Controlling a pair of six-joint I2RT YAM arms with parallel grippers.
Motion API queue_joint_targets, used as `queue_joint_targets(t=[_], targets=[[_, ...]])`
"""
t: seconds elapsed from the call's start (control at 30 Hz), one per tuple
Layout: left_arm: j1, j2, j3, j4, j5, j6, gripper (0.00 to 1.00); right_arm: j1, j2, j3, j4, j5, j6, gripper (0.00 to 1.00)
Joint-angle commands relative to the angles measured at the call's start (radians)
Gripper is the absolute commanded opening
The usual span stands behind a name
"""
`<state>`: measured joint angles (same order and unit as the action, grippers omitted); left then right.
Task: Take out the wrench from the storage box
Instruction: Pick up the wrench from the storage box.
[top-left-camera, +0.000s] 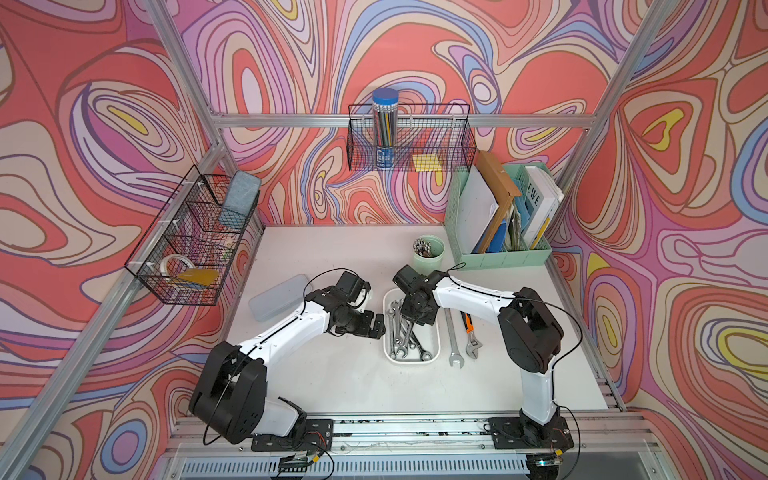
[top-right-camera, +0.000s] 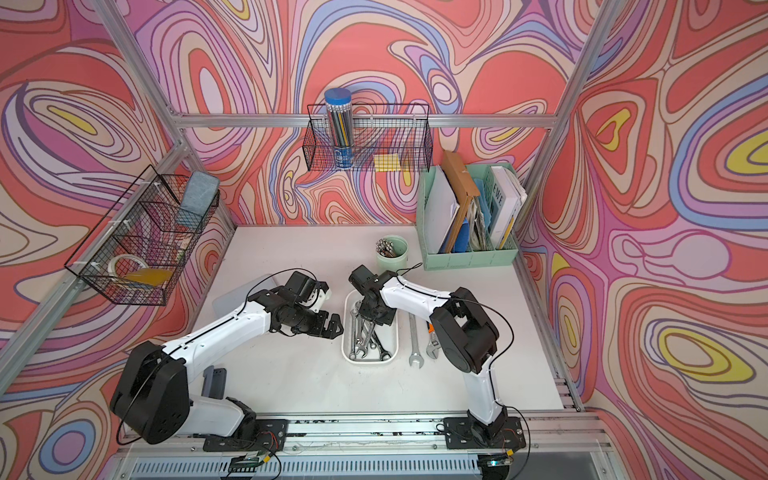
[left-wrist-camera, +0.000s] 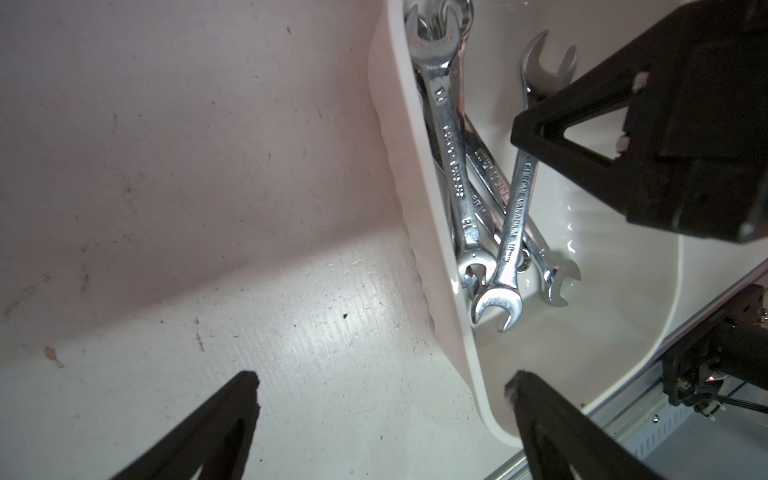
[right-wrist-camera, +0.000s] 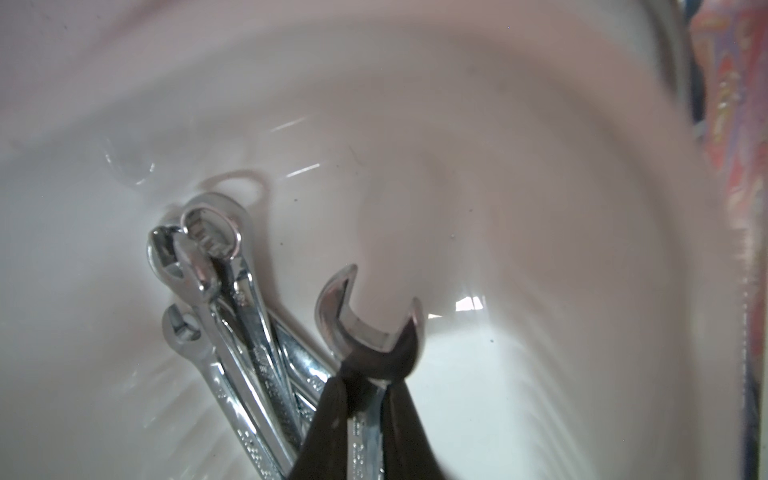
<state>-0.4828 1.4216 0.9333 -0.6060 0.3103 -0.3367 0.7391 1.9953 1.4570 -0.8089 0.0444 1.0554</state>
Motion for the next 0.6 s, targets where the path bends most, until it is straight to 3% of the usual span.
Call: queue_joint_targets(t=[0.0,0.57], targets=[[0.007,0.010,-0.011,-0.009,0.001,0.010,0.99,-0.007,-0.017,-0.021,0.045,-0.028,-0.004,0.00],[0.007,0.016,-0.019,-0.003,0.003,0.010,0.99,-0.021,0.022,-0.038,0.089,-0.093,0.000,0.00]])
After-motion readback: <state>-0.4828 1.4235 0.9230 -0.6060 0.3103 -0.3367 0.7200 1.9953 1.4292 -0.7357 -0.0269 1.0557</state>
